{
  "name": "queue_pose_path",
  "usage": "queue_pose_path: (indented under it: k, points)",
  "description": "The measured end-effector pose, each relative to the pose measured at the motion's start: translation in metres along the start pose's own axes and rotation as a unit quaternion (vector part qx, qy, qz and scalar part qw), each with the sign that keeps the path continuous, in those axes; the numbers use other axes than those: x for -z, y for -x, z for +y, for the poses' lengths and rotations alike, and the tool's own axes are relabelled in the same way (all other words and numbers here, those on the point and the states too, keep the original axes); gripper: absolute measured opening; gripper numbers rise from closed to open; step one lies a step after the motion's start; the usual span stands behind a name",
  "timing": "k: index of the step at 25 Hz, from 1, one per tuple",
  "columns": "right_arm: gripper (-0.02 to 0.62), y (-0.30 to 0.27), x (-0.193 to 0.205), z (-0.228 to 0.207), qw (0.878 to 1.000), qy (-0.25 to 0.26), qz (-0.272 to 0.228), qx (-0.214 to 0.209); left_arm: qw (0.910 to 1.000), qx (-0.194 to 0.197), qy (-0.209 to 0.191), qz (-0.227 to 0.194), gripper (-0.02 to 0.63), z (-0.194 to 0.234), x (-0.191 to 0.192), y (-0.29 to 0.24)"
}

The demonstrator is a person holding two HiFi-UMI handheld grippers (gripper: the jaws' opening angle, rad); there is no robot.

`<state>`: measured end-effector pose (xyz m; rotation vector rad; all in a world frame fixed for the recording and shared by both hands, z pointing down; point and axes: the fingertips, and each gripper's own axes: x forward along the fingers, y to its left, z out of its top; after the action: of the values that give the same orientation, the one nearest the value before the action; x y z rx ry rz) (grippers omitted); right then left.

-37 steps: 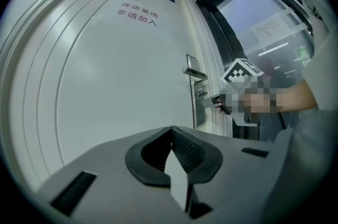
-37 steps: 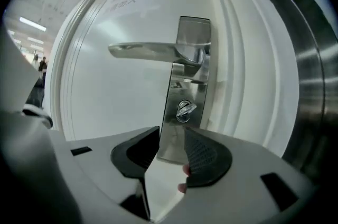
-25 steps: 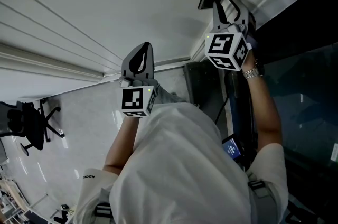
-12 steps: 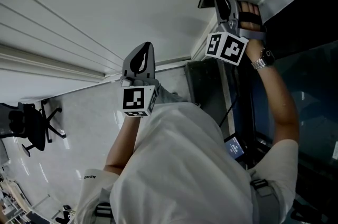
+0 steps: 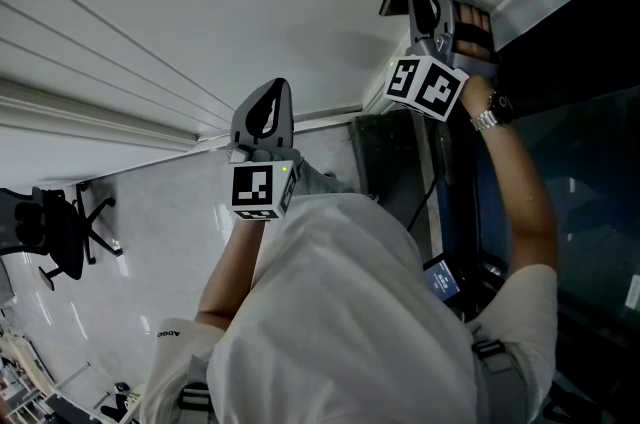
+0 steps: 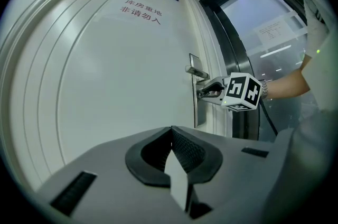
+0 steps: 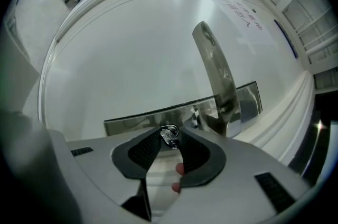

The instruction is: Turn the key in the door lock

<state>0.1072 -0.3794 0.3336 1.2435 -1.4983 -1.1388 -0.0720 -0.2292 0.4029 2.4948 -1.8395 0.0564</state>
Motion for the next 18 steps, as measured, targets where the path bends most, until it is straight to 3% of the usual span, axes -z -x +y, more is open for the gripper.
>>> queue_pose_path:
  k: [7,11,15,18]
  points:
    - [0.106,0.0000,0.0006,-0.0011,0.999,-0.042,0.004,0.000,1.0000,0.002,0.000,0.003,0.009,-0.0017,0.0033,-0.0015]
    - [0.107,-0.0003,0.0011,-0.0034,0.994,-0.112,0.004,-0.010,1.0000,0.002,0.002,0.008,0.009,-0.0010,0.0057,-0.0012]
    - [0.107,-0.0002,0.0009,-0.0071,0.978,-0.204,0.010,-0.030,1.0000,0.003,0.001,-0.003,0.009,-0.0006,0.0025,-0.0027]
    - [0.107,0.0003,0.0008,-0.0089,0.973,-0.229,0.012,-0.031,1.0000,0.004,0.003,0.001,0.009,-0.0013,0.0019,-0.0031]
